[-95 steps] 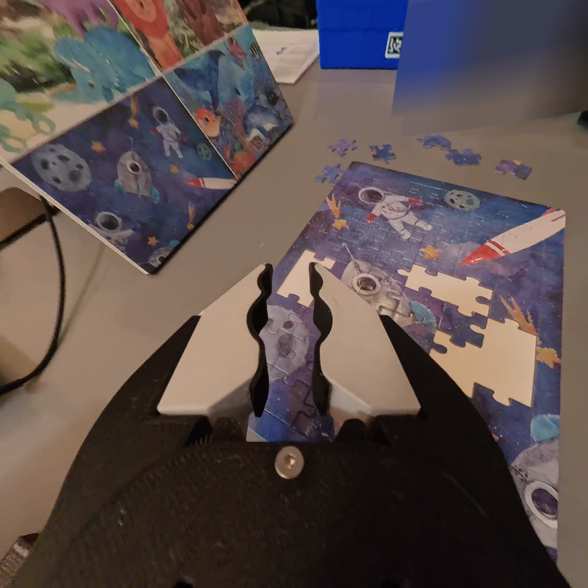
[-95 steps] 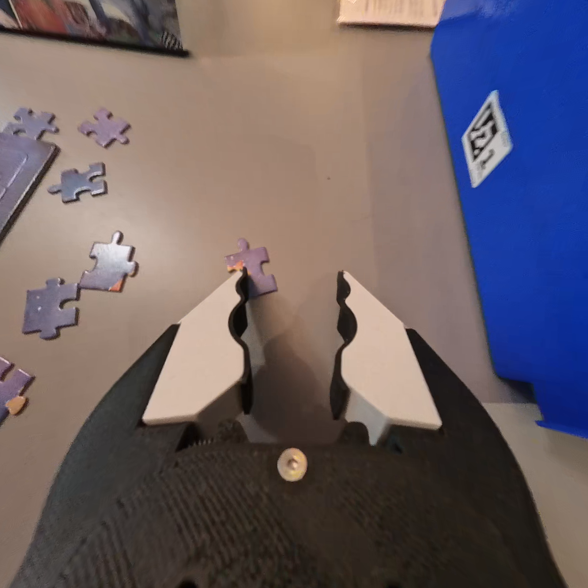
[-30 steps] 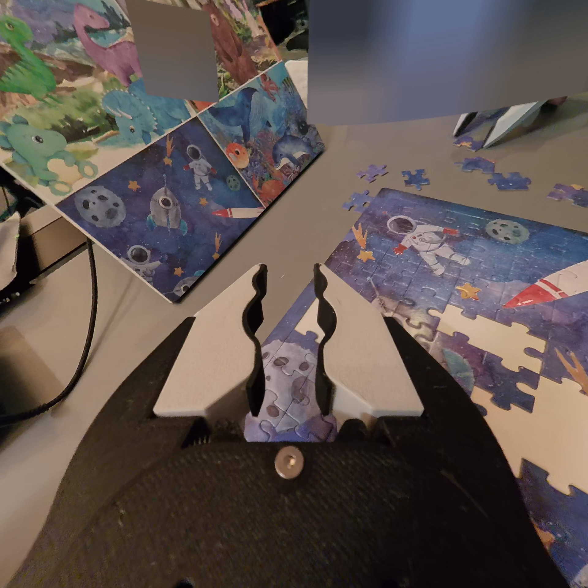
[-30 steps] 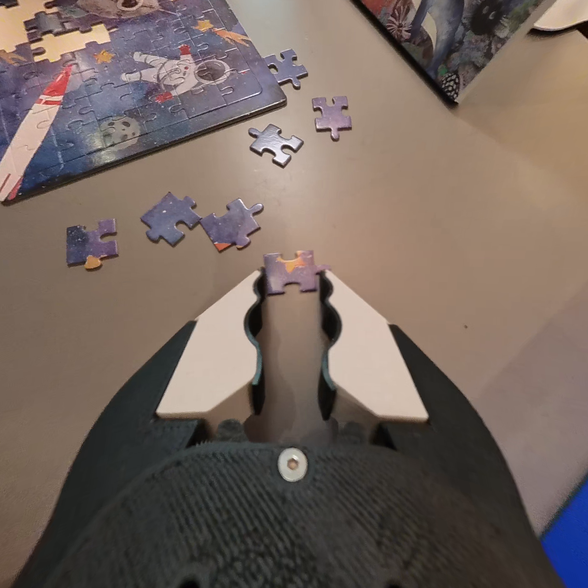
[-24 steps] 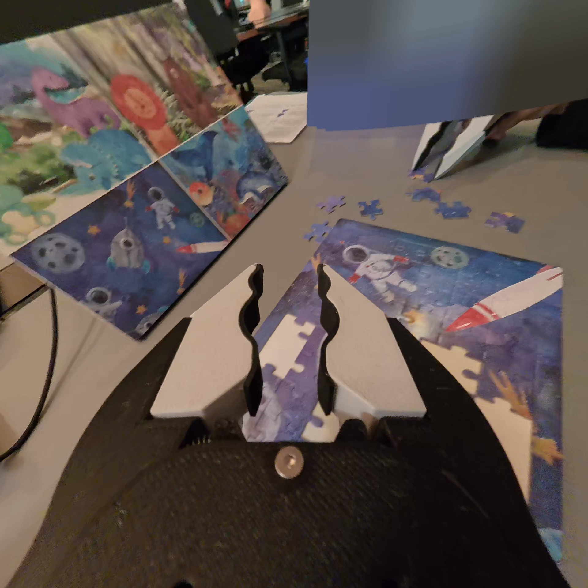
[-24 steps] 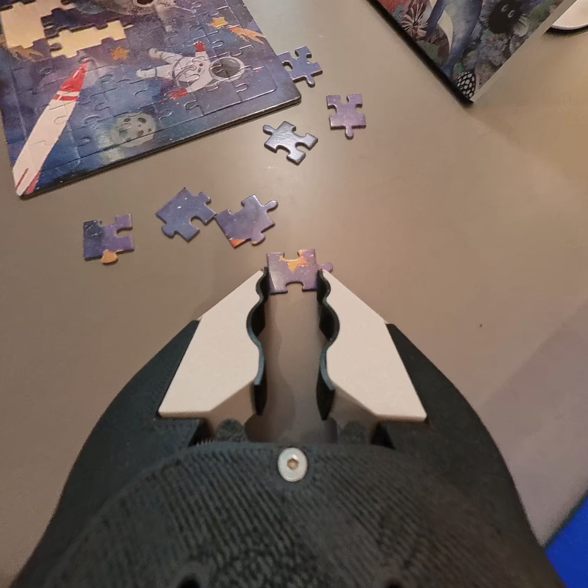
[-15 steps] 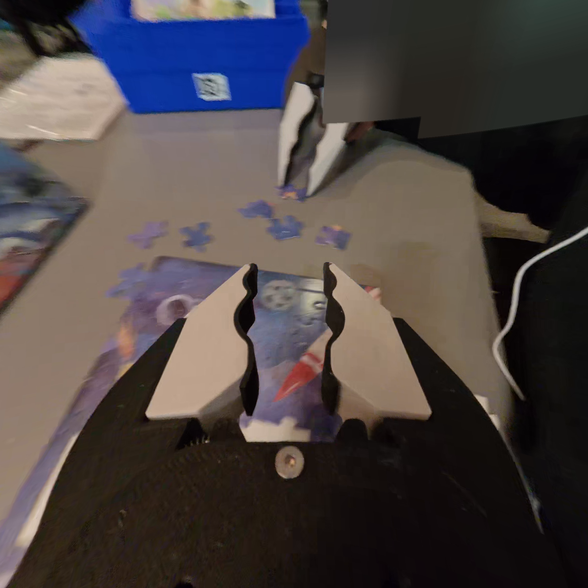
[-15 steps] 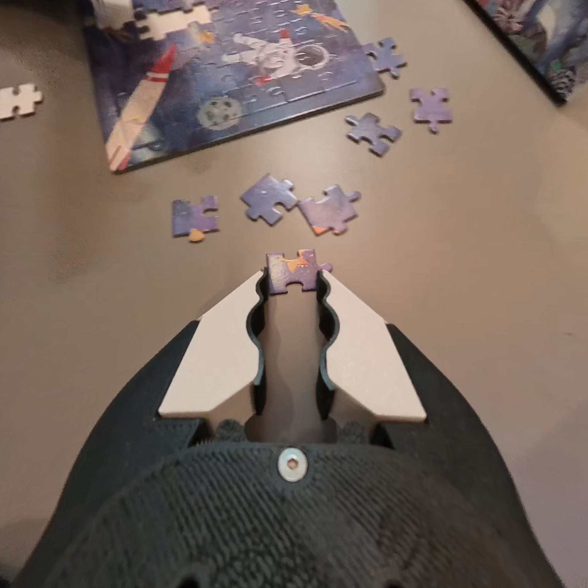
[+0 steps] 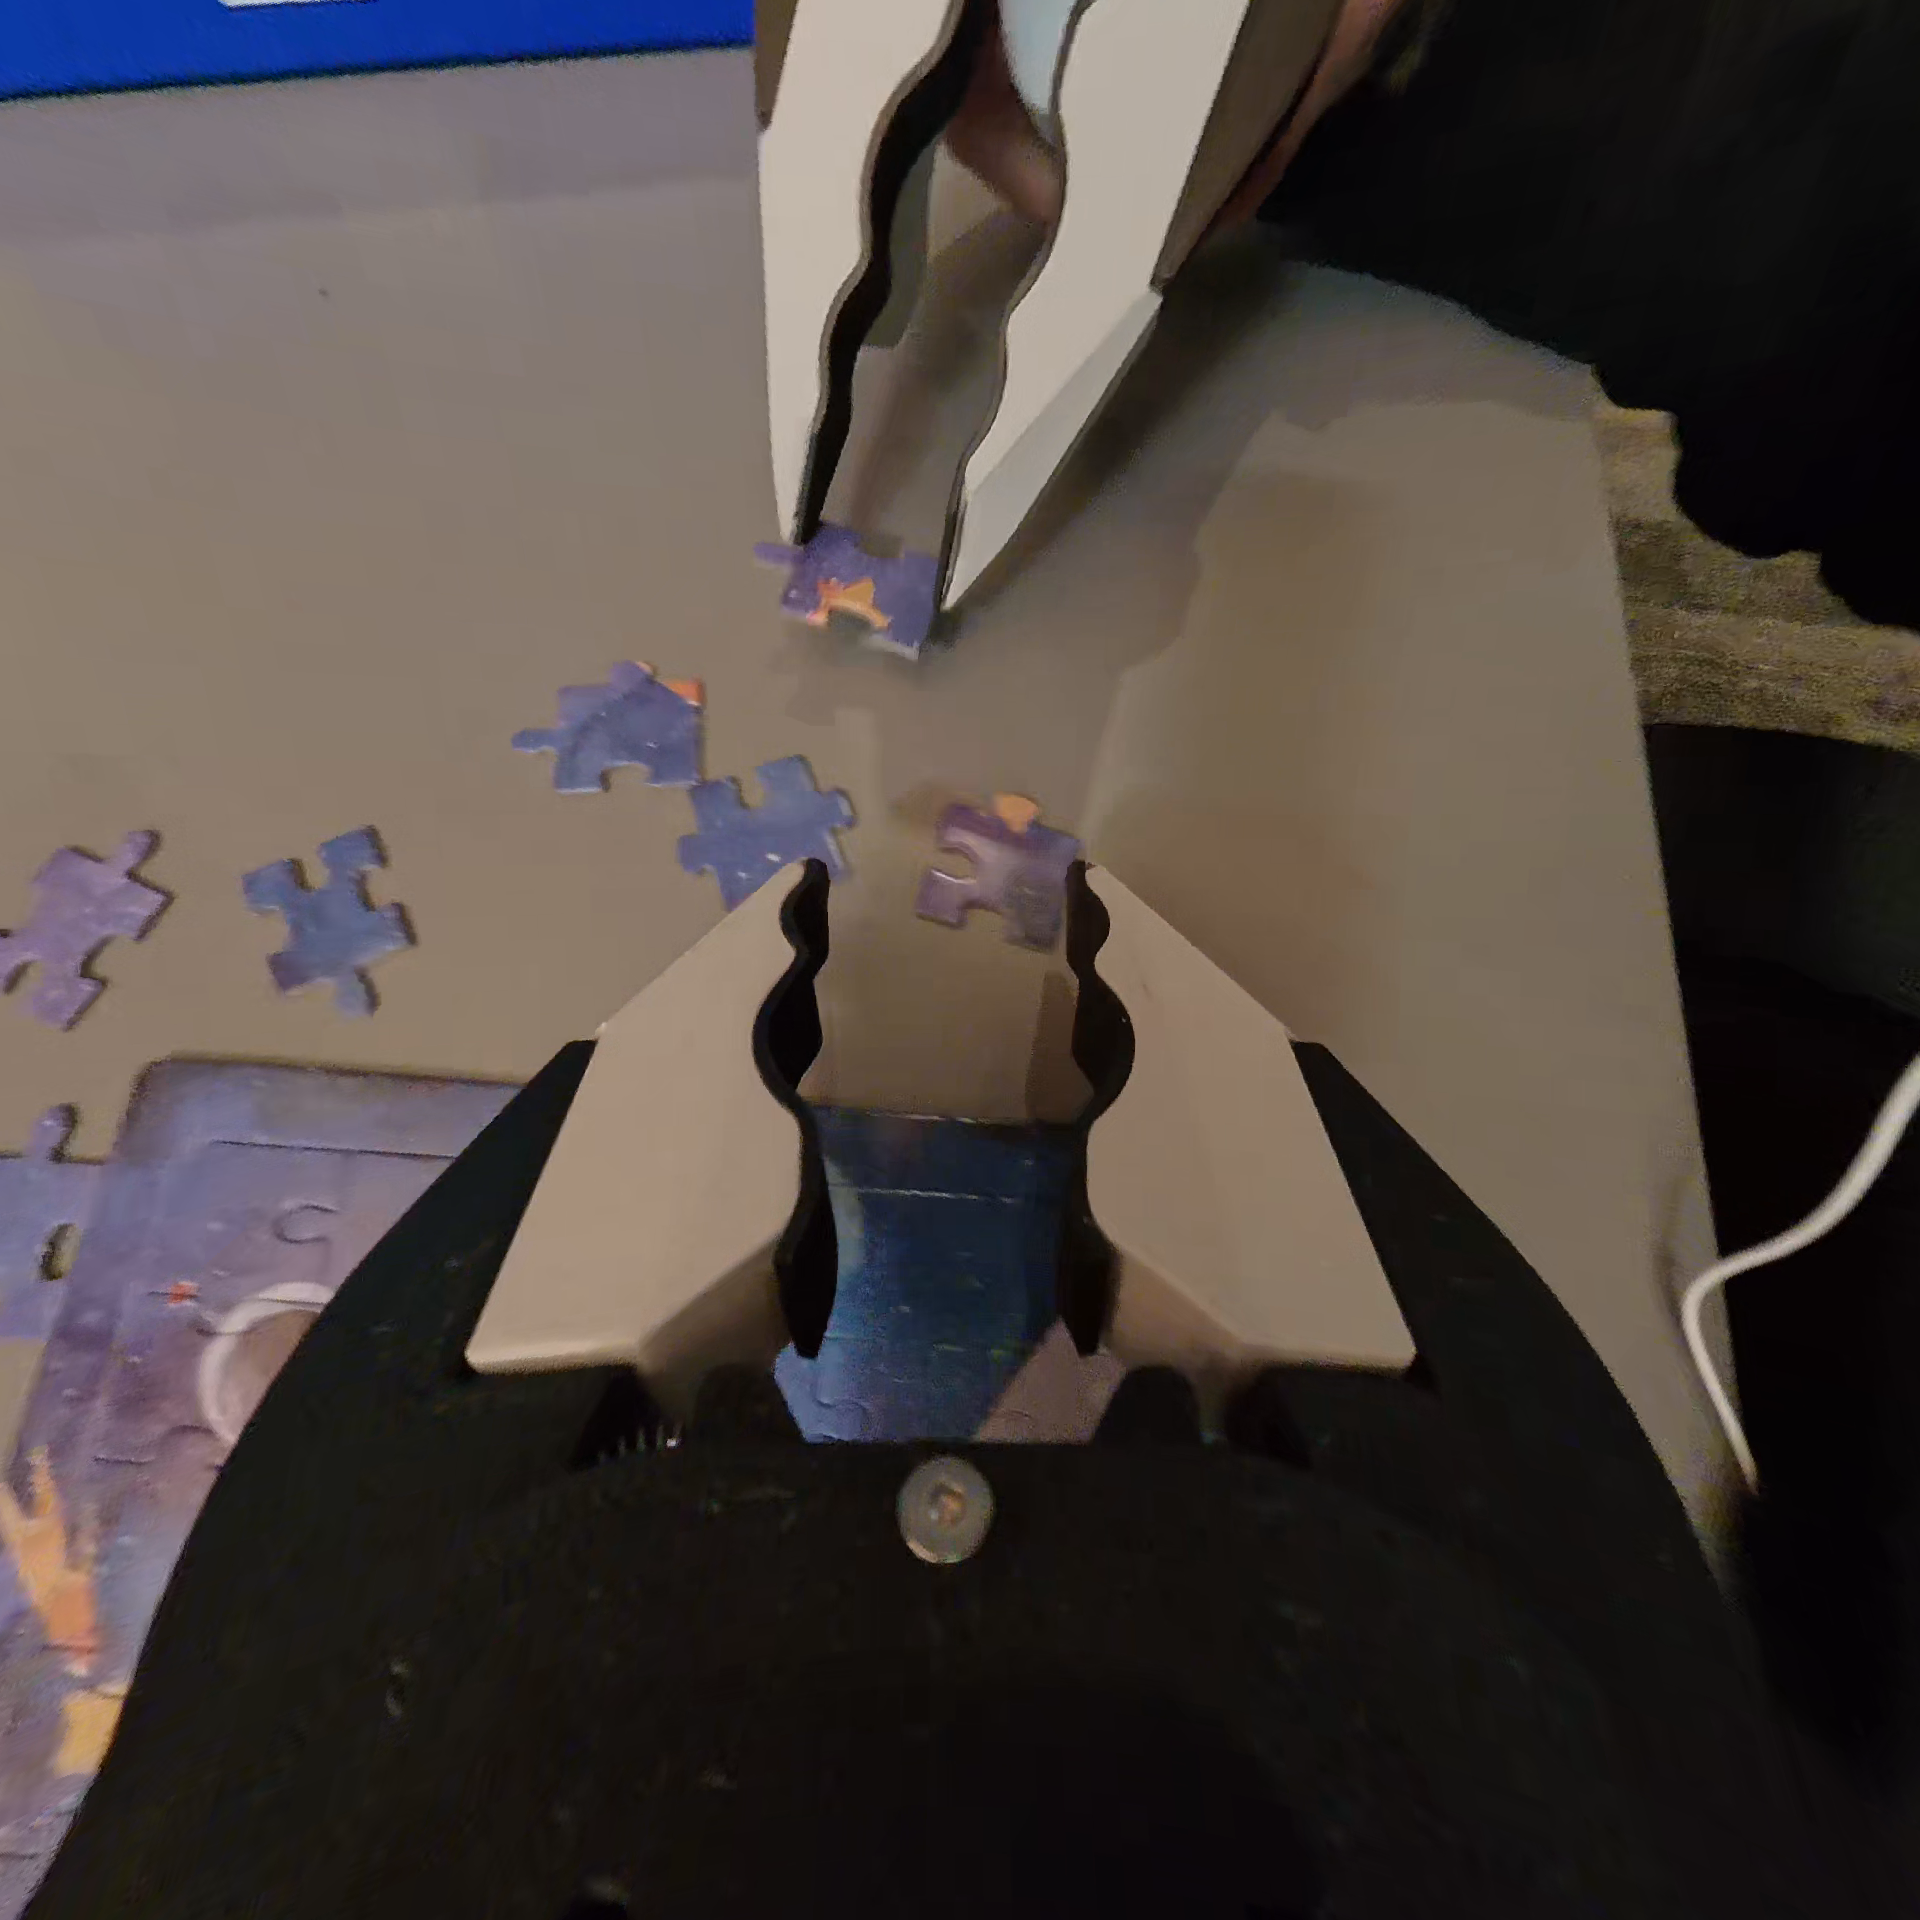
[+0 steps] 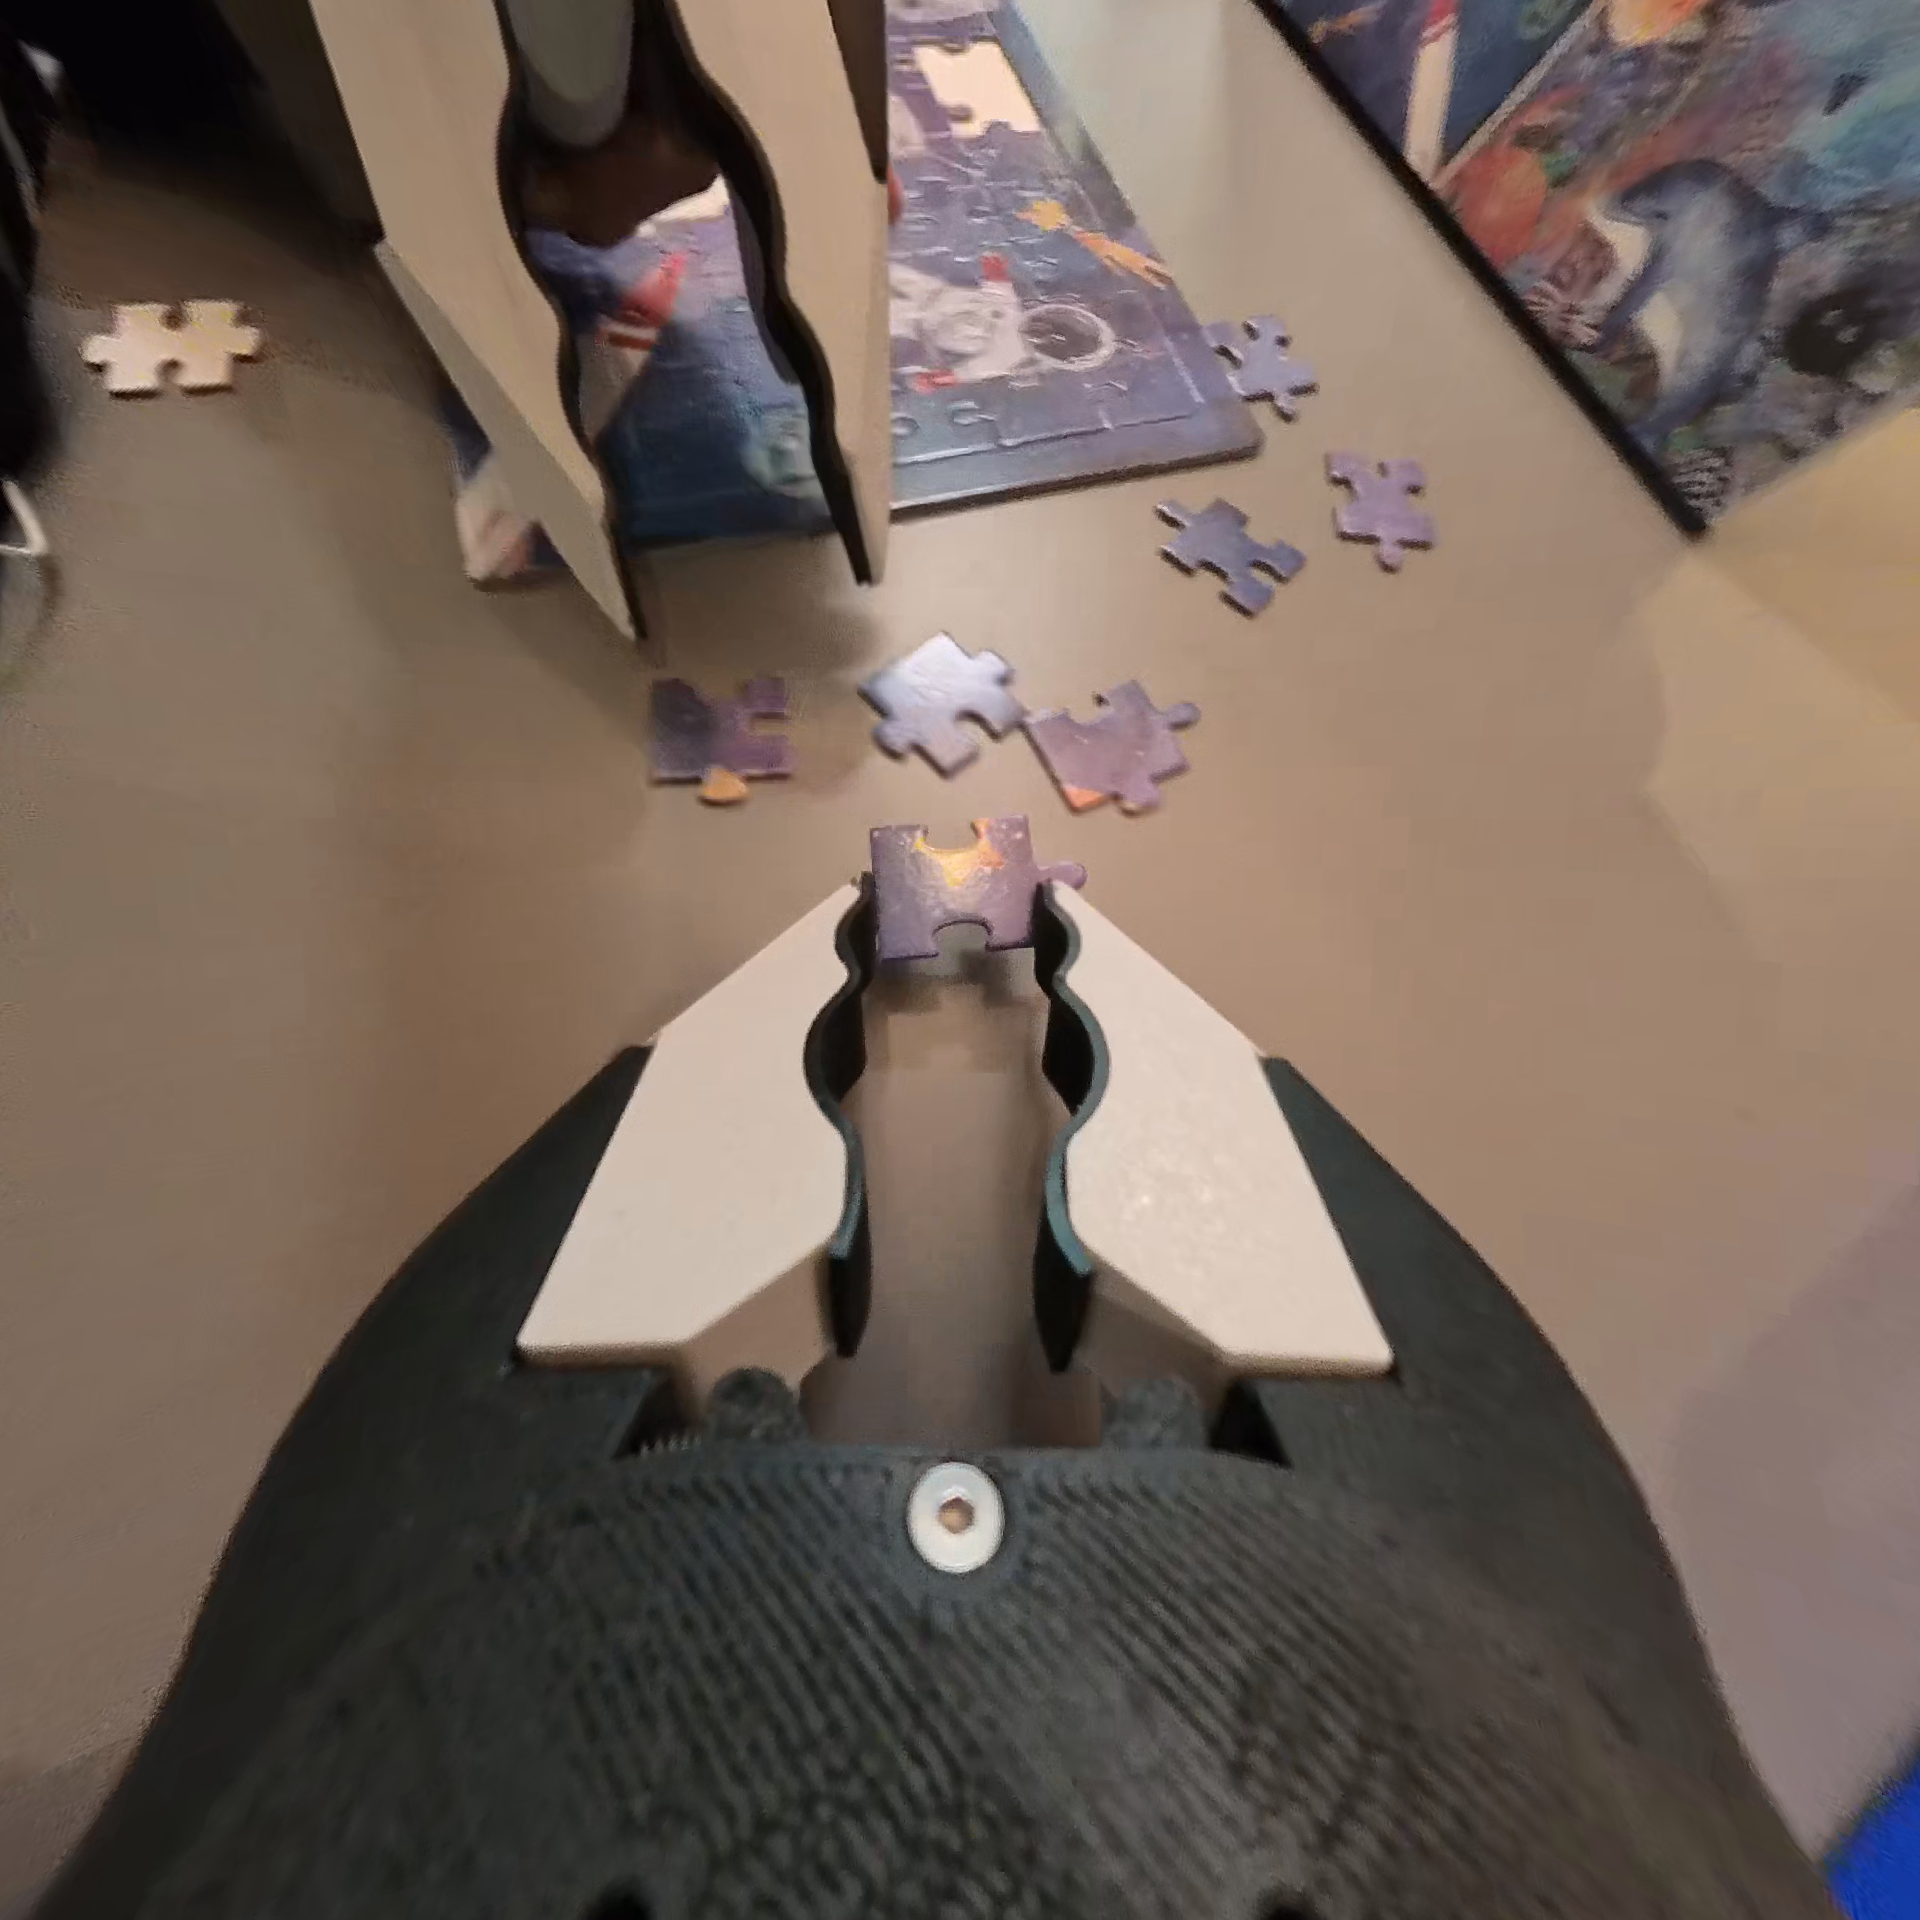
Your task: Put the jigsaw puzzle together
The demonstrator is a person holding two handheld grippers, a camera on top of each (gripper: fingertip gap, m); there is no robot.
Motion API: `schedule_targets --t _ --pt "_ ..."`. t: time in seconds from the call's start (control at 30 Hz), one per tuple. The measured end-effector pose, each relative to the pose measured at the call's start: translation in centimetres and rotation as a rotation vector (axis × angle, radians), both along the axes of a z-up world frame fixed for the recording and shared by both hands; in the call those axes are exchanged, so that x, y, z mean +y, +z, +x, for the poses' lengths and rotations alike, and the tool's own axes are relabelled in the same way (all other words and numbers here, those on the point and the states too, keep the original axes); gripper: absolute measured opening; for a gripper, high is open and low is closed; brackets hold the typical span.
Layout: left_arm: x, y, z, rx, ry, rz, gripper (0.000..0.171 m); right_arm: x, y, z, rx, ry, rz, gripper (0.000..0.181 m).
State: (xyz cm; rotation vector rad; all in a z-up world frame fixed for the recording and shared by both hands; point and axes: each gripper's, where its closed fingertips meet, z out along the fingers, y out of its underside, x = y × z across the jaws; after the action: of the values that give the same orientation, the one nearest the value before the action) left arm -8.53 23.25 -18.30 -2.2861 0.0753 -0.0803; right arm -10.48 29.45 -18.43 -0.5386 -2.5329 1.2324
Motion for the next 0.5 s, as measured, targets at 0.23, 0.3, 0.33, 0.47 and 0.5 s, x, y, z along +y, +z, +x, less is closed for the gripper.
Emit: schedule_targets --t 0.23,0.3,0.33,0.47,0.5 --pt "3.5 -0.4 -5.6 0.055 0.059 -0.078 0.044 2.2 1.5 -3.4 0.031 0.049 0.080 0.029" --pt "4.2 -1.0 -6.6 0.062 0.087 -0.106 0.042 1.6 1.3 -4.2 -0.002 0.111 0.082 0.029" --pt "4.3 -1.4 -6.9 0.063 0.098 -0.120 0.041 1.3 1.1 -4.4 -0.021 0.140 0.087 0.029" --pt "4.2 -2.4 -7.0 0.023 0.098 -0.140 0.039 0.6 -1.1 -4.9 -0.076 0.218 0.170 0.029" --pt "4.2 -2.3 -7.1 0.007 0.100 -0.130 0.036 0.6 -1.6 -5.0 -0.080 0.227 0.184 0.029"
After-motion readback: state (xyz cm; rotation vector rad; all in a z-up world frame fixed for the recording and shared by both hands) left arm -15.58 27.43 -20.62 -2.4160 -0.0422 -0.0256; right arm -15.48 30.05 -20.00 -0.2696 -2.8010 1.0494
